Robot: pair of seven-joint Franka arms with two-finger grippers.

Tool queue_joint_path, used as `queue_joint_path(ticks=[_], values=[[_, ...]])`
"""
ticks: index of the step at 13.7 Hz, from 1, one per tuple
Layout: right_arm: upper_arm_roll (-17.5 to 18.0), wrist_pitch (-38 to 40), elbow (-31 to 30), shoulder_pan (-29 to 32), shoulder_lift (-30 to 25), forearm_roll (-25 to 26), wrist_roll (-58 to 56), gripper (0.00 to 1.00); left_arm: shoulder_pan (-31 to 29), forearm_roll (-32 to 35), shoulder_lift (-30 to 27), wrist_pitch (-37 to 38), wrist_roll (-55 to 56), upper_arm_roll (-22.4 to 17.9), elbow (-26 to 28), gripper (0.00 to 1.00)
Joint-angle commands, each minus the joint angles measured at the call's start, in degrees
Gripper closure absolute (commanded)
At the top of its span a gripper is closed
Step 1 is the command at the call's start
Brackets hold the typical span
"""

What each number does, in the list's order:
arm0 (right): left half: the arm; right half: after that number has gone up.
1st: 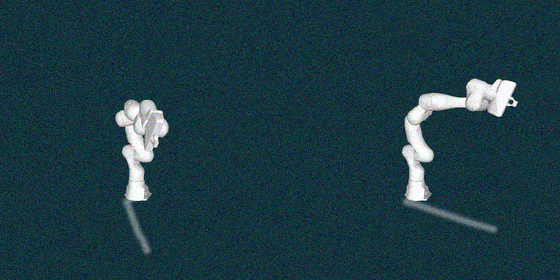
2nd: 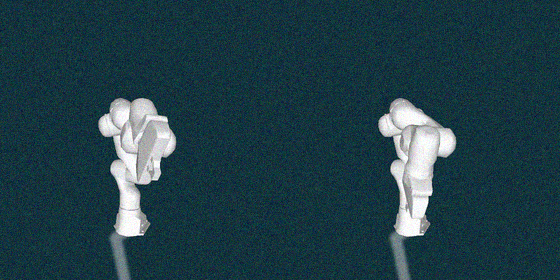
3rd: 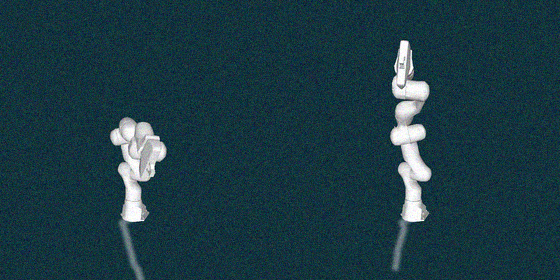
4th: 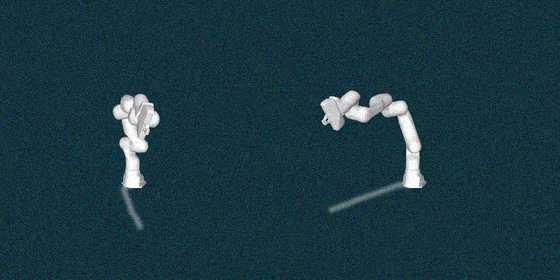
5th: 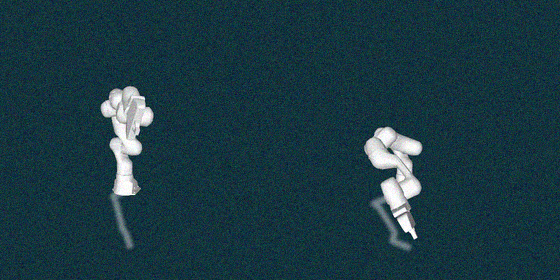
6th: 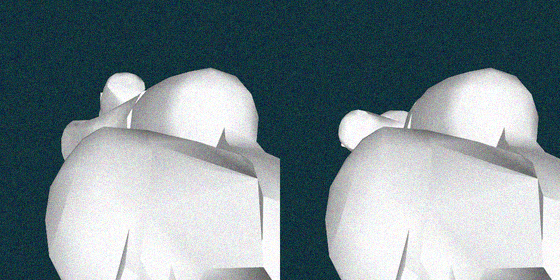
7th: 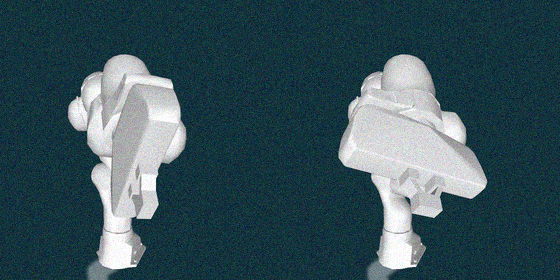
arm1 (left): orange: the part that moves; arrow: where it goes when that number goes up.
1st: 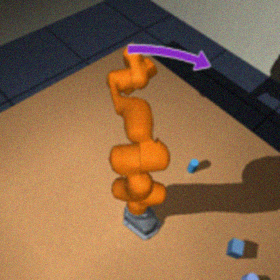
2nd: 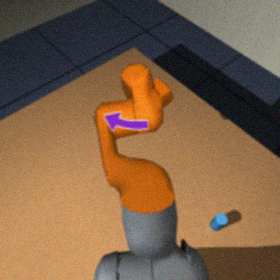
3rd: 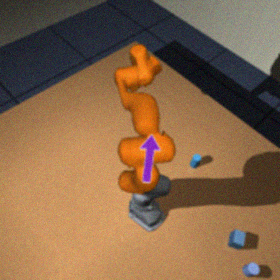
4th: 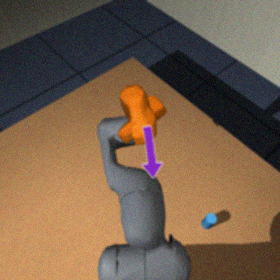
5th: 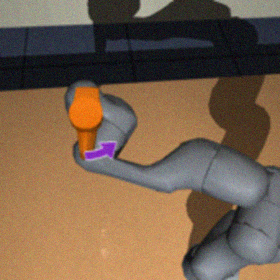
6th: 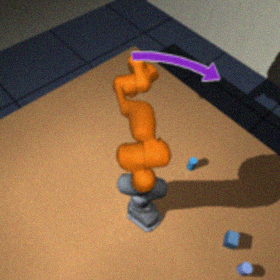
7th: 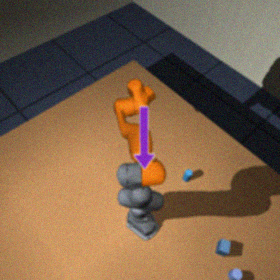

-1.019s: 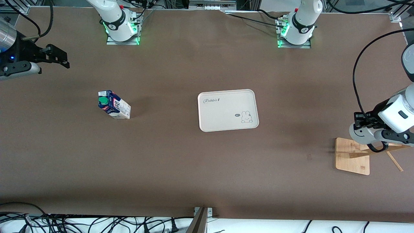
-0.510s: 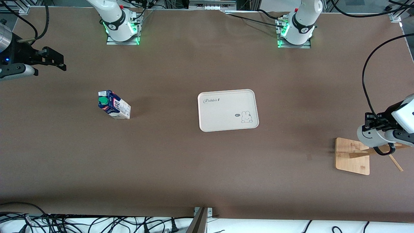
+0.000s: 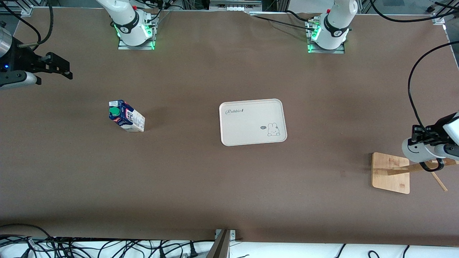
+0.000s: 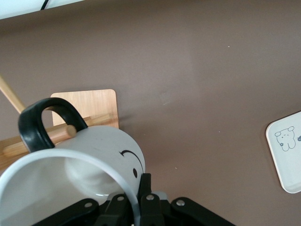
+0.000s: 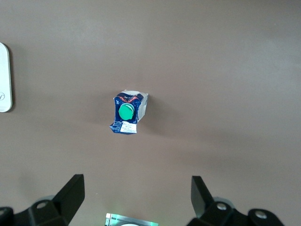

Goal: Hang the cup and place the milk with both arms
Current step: 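Carry the white mug with the left gripper over the wooden stand, then hang the mug handle on a stand peg and open the left gripper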

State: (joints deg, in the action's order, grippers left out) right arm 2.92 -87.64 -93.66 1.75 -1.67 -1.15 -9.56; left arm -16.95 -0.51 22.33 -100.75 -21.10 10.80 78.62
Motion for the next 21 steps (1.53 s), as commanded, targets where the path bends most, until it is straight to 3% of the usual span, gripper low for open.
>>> queue_joint_path(ticks=[1,6,7,9,14,21], values=[[0.42,0.37,0.93,0.62,0.18,0.97,-0.02,0.00,-0.63,-0.36,-0.01,-0.77,-1.84,0.36,-0.23,1.00],[0.42,0.45,1.02,0.62,0.00,0.97,-0.02,0.00,-2.03,-0.28,0.08,-0.59,-1.13,0.36,0.39,1.00],[0.42,0.54,1.02,0.62,-0.09,0.97,-0.02,0.00,-2.21,-0.19,0.17,-0.59,-1.22,0.28,0.39,0.87],[0.42,0.45,1.02,0.62,-0.09,1.06,-0.02,0.00,-2.65,-0.80,0.43,-0.50,-0.44,0.36,0.48,0.00],[0.51,0.37,1.02,0.62,0.00,1.32,-0.02,0.00,-1.16,-0.10,-0.01,0.11,4.56,1.24,0.04,0.00],[0.51,0.45,1.02,0.62,0.00,1.32,-0.02,0.00,6.92,3.77,-2.82,4.50,15.72,1.42,-0.23,0.00]])
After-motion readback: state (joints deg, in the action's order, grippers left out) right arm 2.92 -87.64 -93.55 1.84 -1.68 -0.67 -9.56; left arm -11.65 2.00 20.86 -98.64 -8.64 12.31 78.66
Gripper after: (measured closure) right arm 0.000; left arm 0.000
